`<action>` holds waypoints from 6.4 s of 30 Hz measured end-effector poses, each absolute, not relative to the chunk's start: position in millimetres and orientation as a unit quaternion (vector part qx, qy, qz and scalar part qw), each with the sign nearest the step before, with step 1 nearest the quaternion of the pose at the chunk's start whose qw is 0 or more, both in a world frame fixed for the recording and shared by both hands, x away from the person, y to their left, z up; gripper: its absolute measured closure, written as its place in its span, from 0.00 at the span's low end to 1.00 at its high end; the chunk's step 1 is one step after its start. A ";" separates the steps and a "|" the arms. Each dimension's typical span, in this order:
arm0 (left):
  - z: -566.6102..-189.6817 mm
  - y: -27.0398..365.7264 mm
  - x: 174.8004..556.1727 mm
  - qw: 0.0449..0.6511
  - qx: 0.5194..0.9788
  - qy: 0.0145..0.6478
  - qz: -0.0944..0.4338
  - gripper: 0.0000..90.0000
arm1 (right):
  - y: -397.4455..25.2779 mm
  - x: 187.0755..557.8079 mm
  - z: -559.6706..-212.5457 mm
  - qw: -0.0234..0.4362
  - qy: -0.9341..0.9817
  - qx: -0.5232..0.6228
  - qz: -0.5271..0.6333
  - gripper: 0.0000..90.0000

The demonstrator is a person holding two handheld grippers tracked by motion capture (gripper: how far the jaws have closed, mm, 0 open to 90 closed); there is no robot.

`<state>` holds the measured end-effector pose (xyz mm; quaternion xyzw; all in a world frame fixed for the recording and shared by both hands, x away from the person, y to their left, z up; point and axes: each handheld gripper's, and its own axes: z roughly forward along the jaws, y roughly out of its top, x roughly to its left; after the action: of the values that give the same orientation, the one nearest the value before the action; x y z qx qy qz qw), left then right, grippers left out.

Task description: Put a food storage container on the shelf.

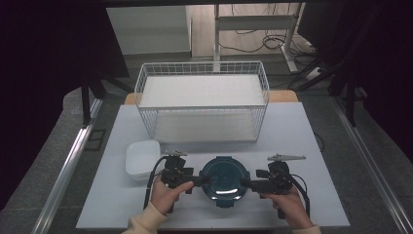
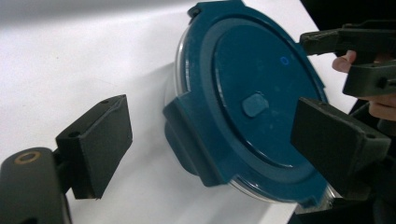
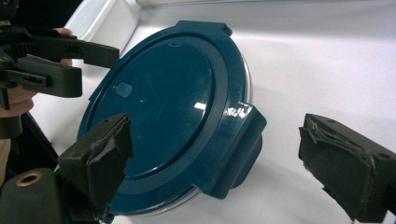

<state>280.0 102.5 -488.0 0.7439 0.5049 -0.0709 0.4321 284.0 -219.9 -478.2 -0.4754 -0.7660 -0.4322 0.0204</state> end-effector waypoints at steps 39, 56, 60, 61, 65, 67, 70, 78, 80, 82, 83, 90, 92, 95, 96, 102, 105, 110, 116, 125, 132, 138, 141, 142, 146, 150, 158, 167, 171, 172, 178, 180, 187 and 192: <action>-513.8 90.3 293.4 0.426 0.715 0.520 -0.192 0.27 | -204.1 298.0 -503.8 0.141 -0.726 -0.534 -0.411 0.23; -506.0 93.6 284.4 0.440 0.695 0.540 -0.178 0.37 | -211.8 291.2 -498.3 0.138 -0.705 -0.549 -0.428 0.33; -503.9 93.7 283.3 0.440 0.696 0.539 -0.176 0.38 | -212.5 290.1 -497.1 0.136 -0.702 -0.550 -0.432 0.35; -503.4 94.2 283.3 0.441 0.695 0.539 -0.177 0.38 | -212.8 289.7 -496.6 0.134 -0.701 -0.550 -0.434 0.35; -501.9 95.1 282.9 0.445 0.696 0.536 -0.171 0.39 | -213.6 288.6 -493.9 0.127 -0.700 -0.548 -0.440 0.37; -501.1 95.0 282.6 0.444 0.698 0.535 -0.170 0.40 | -213.6 288.1 -492.8 0.124 -0.701 -0.546 -0.442 0.37; -500.2 94.6 281.8 0.445 0.699 0.534 -0.167 0.40 | -213.8 287.5 -491.6 0.122 -0.701 -0.544 -0.444 0.38; -498.2 94.4 280.9 0.448 0.699 0.533 -0.163 0.40 | -214.3 287.3 -488.7 0.113 -0.702 -0.540 -0.450 0.39; -497.5 94.4 280.6 0.449 0.699 0.533 -0.162 0.40 | -214.1 286.8 -487.8 0.111 -0.703 -0.539 -0.451 0.39; -496.8 94.3 280.4 0.449 0.699 0.532 -0.161 0.40 | -213.8 286.5 -486.8 0.110 -0.704 -0.538 -0.451 0.40; -496.8 94.3 280.4 0.449 0.699 0.532 -0.161 0.40 | -213.8 286.5 -486.8 0.110 -0.704 -0.538 -0.451 0.40; -492.7 95.9 280.3 0.453 0.701 0.529 -0.156 0.40 | -213.1 286.0 -482.4 0.102 -0.711 -0.528 -0.454 0.40; -492.0 96.7 280.5 0.453 0.698 0.531 -0.159 0.41 | -212.8 286.0 -481.7 0.100 -0.710 -0.527 -0.456 0.41; -489.4 97.5 280.3 0.455 0.697 0.531 -0.154 0.41 | -212.0 286.0 -480.1 0.100 -0.710 -0.526 -0.457 0.41; -488.4 98.1 280.1 0.456 0.698 0.530 -0.153 0.41 | -211.6 285.9 -479.0 0.100 -0.709 -0.526 -0.459 0.41; -479.0 101.4 278.9 0.460 0.700 0.527 -0.142 0.41 | -209.7 285.7 -472.9 0.099 -0.710 -0.519 -0.466 0.41; -475.4 103.8 280.4 0.463 0.697 0.528 -0.141 0.41 | -207.5 288.5 -469.2 0.100 -0.709 -0.518 -0.468 0.41; -466.2 110.2 283.2 0.471 0.692 0.530 -0.138 0.41 | -200.8 294.7 -456.0 0.091 -0.714 -0.509 -0.472 0.41; -451.2 120.1 286.8 0.478 0.691 0.527 -0.130 0.41 | -193.3 300.3 -443.8 0.085 -0.719 -0.499 -0.476 0.41; -428.4 127.5 291.0 0.487 0.692 0.521 -0.112 0.41 | -184.4 307.7 -419.8 0.072 -0.723 -0.481 -0.491 0.42; -410.9 132.1 298.4 0.495 0.690 0.517 -0.110 0.41 | -180.9 314.6 -401.6 0.063 -0.725 -0.473 -0.497 0.42; -395.7 133.9 304.2 0.500 0.691 0.512 -0.099 0.41 | -178.6 321.9 -385.8 0.058 -0.727 -0.466 -0.501 0.42; -389.4 134.7 306.5 0.504 0.691 0.510 -0.097 0.41 | -177.8 324.6 -377.9 0.052 -0.729 -0.461 -0.503 0.42; -386.6 135.2 307.9 0.506 0.690 0.509 -0.098 0.41 | -177.5 325.2 -375.4 0.051 -0.729 -0.461 -0.504 0.42; -376.2 136.7 312.2 0.512 0.688 0.506 -0.096 0.41 | -176.0 330.5 -358.4 0.040 -0.732 -0.452 -0.508 0.43; -362.6 139.5 317.2 0.517 0.689 0.500 -0.091 0.41 | -174.6 336.0 -346.3 0.036 -0.735 -0.443 -0.511 0.43; -344.0 145.9 324.9 0.524 0.688 0.495 -0.083 0.41 | -169.8 345.6 -324.9 0.029 -0.736 -0.430 -0.522 0.44; -327.7 150.0 337.5 0.526 0.691 0.490 -0.078 0.41 | -167.1 355.9 -311.6 0.025 -0.735 -0.423 -0.529 0.45; -321.3 151.8 343.3 0.527 0.691 0.489 -0.077 0.41 | -165.5 361.7 -304.8 0.022 -0.736 -0.421 -0.530 0.45; -320.1 152.3 345.0 0.527 0.690 0.489 -0.078 0.41 | -165.1 363.0 -303.2 0.021 -0.737 -0.420 -0.530 0.45; -310.1 154.1 356.4 0.526 0.690 0.490 -0.081 0.41 | -163.2 372.8 -294.6 0.021 -0.736 -0.419 -0.530 0.45; -305.6 155.5 360.5 0.525 0.692 0.489 -0.081 0.41 | -162.1 377.8 -289.8 0.020 -0.736 -0.418 -0.532 0.45; -296.8 160.4 372.4 0.524 0.692 0.489 -0.089 0.41 | -159.0 386.4 -280.4 0.016 -0.735 -0.416 -0.535 0.45; -285.8 163.0 382.3 0.521 0.694 0.489 -0.086 0.41 | -156.9 393.9 -274.4 0.017 -0.733 -0.414 -0.540 0.45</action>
<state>382.3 163.0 -285.8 0.6941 0.4888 -0.0861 0.5215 393.9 -156.9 -274.4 -0.4138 -0.7327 -0.5400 0.0175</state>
